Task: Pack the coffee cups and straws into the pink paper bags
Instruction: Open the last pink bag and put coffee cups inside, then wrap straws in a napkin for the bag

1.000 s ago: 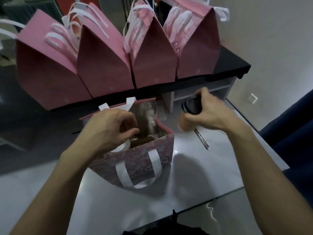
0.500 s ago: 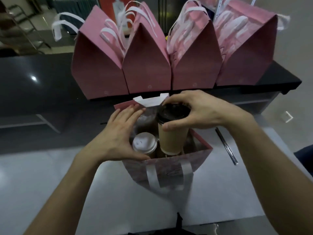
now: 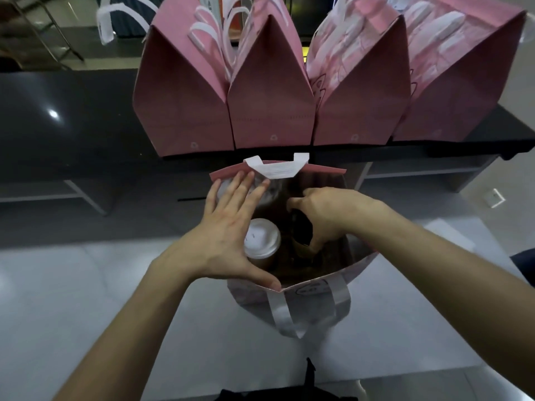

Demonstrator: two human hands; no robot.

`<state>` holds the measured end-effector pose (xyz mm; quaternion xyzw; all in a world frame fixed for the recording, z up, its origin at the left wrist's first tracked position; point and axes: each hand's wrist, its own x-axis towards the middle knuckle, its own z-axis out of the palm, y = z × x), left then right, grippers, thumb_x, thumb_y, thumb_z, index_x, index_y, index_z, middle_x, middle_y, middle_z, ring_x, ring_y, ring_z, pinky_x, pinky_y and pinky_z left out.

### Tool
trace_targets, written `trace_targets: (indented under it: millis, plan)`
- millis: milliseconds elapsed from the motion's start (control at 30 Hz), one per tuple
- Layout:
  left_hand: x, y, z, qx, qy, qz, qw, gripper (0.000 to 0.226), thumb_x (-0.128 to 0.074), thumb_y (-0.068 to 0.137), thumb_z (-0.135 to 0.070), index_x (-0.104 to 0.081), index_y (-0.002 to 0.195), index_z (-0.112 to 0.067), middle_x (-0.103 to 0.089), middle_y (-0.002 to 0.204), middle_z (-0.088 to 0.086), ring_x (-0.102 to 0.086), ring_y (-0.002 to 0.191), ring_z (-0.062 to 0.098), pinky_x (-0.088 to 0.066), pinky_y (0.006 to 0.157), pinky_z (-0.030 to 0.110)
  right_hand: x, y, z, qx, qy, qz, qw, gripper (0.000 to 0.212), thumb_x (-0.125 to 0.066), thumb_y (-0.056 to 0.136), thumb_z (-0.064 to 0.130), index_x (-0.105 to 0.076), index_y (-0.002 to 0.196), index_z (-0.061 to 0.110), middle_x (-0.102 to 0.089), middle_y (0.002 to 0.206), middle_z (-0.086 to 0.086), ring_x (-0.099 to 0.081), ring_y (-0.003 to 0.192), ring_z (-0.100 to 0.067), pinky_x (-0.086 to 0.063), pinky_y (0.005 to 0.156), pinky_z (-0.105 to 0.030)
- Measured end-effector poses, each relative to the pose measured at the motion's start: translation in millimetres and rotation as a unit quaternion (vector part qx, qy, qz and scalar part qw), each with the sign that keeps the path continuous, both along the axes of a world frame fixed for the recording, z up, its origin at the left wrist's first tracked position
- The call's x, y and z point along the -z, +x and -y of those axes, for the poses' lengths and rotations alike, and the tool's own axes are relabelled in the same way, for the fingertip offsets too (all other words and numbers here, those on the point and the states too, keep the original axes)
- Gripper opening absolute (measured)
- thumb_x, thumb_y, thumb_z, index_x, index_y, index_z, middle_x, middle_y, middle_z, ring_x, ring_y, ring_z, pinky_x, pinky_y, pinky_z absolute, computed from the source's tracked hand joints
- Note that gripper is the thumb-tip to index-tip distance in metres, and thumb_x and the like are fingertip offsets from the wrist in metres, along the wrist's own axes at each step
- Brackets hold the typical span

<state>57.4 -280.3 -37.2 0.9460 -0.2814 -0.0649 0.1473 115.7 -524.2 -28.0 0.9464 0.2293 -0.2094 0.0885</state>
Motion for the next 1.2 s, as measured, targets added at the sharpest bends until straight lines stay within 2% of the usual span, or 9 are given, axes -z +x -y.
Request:
trace_targets:
  millis: [233,500,567,633,700,800,933,1033,1200]
  plan:
    - [-2,0,7,0.005,0.008,0.003,1.0,0.164,-0.058,0.052,-0.11,0.023,0.17,-0.031,0.034,0.177,0.001,0.041,0.159,0.014,0.018,0.131,0.059,6,-7,-8,-0.066,-0.079,0.004,0.995,0.101,-0.091,0.077,0.052,-0.038,0.16,0.032,-0.064,0.132,-0.004,-0.064,0.115,-0.026,-0.059,0.09,-0.04]
    - [-6,1,9,0.001,0.027,-0.003,1.0,0.157,-0.062,0.059,-0.105,0.021,0.171,-0.032,0.035,0.176,0.001,0.042,0.158,0.015,0.019,0.131,0.056,14,-11,-10,-0.083,-0.045,-0.004,0.996,0.093,-0.089,0.082,0.047,-0.042,0.16,0.028,-0.067,0.132,-0.004,-0.065,0.118,-0.027,-0.056,0.096,-0.039]
    - [-12,0,9,-0.005,0.015,-0.008,1.0,0.142,-0.07,0.068,-0.095,0.0,0.175,-0.033,0.019,0.182,0.001,0.027,0.164,0.013,0.015,0.134,0.046,5,-13,-7,-0.067,-0.037,-0.007,0.997,0.094,-0.088,0.082,0.05,-0.041,0.161,0.028,-0.066,0.135,-0.005,-0.065,0.12,-0.028,-0.056,0.098,-0.04]
    - [-21,0,12,-0.012,-0.008,0.019,1.0,0.108,-0.078,0.08,-0.076,-0.032,0.169,-0.033,-0.024,0.178,-0.001,-0.013,0.164,0.017,-0.011,0.133,0.038,-8,-16,-1,-0.038,0.006,0.009,0.999,0.09,-0.084,0.083,0.054,-0.043,0.159,0.027,-0.065,0.137,-0.005,-0.065,0.121,-0.029,-0.057,0.098,-0.043]
    - [-34,1,19,-0.022,-0.028,0.057,0.998,0.075,-0.079,0.088,-0.063,-0.056,0.153,-0.035,-0.056,0.152,-0.013,-0.05,0.14,0.008,-0.041,0.116,0.032,-24,-20,13,-0.012,0.096,0.043,0.994,0.065,-0.077,0.091,0.048,-0.054,0.149,0.027,-0.067,0.135,-0.002,-0.066,0.116,-0.026,-0.058,0.095,-0.044]
    - [-54,-1,47,-0.024,-0.039,0.043,0.998,0.048,-0.075,0.091,-0.06,-0.07,0.133,-0.037,-0.071,0.121,-0.02,-0.064,0.106,-0.004,-0.057,0.093,0.027,-42,-29,51,0.034,0.29,0.118,0.949,0.02,-0.061,0.095,0.03,-0.07,0.113,0.032,-0.075,0.106,0.007,-0.071,0.092,-0.018,-0.059,0.078,-0.038]
    - [-66,-3,101,-0.011,-0.026,0.016,0.999,0.035,-0.078,0.092,-0.056,-0.074,0.121,-0.036,-0.074,0.095,-0.018,-0.069,0.087,-0.001,-0.061,0.08,0.033,-32,-35,123,0.123,0.447,0.171,0.87,0.019,-0.058,0.094,0.022,-0.071,0.097,0.035,-0.074,0.086,0.013,-0.069,0.076,-0.009,-0.056,0.067,-0.029]
    - [-66,0,149,-0.008,-0.029,0.035,0.999,0.033,-0.076,0.094,-0.056,-0.074,0.119,-0.034,-0.075,0.099,-0.018,-0.068,0.091,0.001,-0.06,0.085,0.034,13,-20,189,0.203,0.397,0.179,0.877,0.013,-0.065,0.095,0.021,-0.072,0.094,0.032,-0.073,0.084,0.015,-0.067,0.077,-0.003,-0.056,0.072,-0.031]
    - [-54,3,228,-0.027,0.004,0.034,0.999,0.04,-0.069,0.099,-0.056,-0.067,0.132,-0.033,-0.07,0.11,-0.016,-0.067,0.1,0.007,-0.058,0.09,0.037,118,-13,278,0.331,0.265,0.095,0.901,0.011,-0.067,0.095,0.028,-0.073,0.1,0.02,-0.077,0.096,-0.005,-0.072,0.094,-0.032,-0.058,0.08,-0.039]
